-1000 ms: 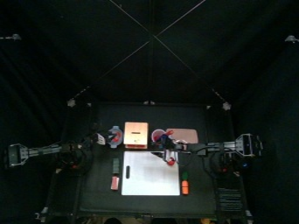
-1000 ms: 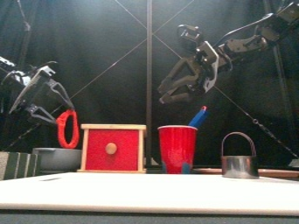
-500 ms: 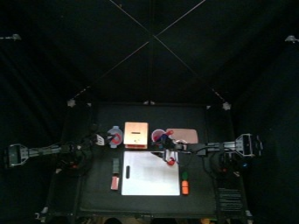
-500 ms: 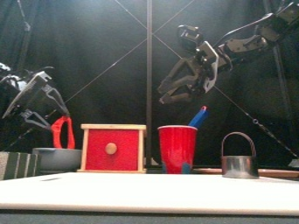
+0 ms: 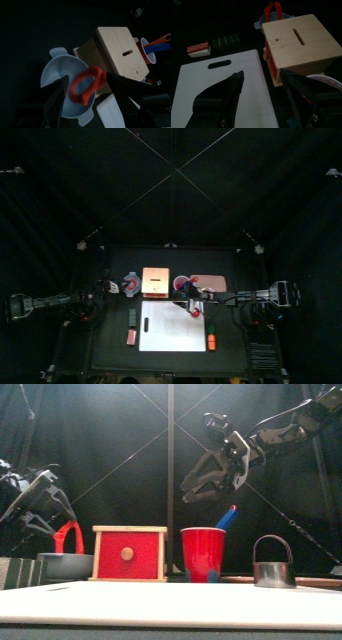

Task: Get the cutter from the drawer then cut the dough then place the extra dough in the bowl
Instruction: Place the extra dough in the bowl

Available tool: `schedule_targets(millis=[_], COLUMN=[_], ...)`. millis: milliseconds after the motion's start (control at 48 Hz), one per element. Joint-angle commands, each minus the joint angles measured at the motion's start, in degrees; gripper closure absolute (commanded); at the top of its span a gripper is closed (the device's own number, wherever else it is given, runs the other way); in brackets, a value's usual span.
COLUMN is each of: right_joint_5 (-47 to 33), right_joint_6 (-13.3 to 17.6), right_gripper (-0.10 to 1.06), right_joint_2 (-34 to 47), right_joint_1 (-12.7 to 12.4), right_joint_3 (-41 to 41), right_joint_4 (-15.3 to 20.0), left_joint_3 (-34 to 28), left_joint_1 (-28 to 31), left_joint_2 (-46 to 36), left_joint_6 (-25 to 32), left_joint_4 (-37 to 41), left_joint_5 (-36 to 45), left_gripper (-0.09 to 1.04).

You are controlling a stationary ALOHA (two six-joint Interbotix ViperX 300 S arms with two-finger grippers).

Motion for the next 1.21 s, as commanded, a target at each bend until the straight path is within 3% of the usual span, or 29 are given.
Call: schedule_targets(millis=[21, 271, 542, 771, 1208], right_joint_5=[-0.44, -0.44, -1.76, -3.52, -4.92], right_joint_6=[0.0, 0.0, -0.26, -0.44, -0.18], right_gripper=[0.05, 0.05, 0.05, 0.05, 0.05], right_joint_2=[-0.7, -0.79, -1.58, -2.9, -1.23], right_joint_1=[-0.18, -0.18, -0.26, -0.26, -0.35], right_joint_3=[-0.97, -0.97, -1.05, -0.53, -0.88], right_joint_4=[0.18, 0.18, -0.26, -0.26, -0.18], left_joint_3=[-0.7, -2.29, -2.9, -2.46, -1.05], left_joint_1=[0.0, -1.05, -11.69, -17.23, -17.75], left_joint_2=[0.44, 0.53, 0.44, 0.53, 0.44], left_joint_6=[-0.26, 0.53, 0.35, 0.35, 0.26], left_joint_4=[1.41, 4.48, 33.93, 49.57, 49.57], left_joint_5=[-2.02, -1.58, -7.73, -16.26, -16.52], left_gripper=[0.0, 0.0, 0.0, 0.0, 0.0])
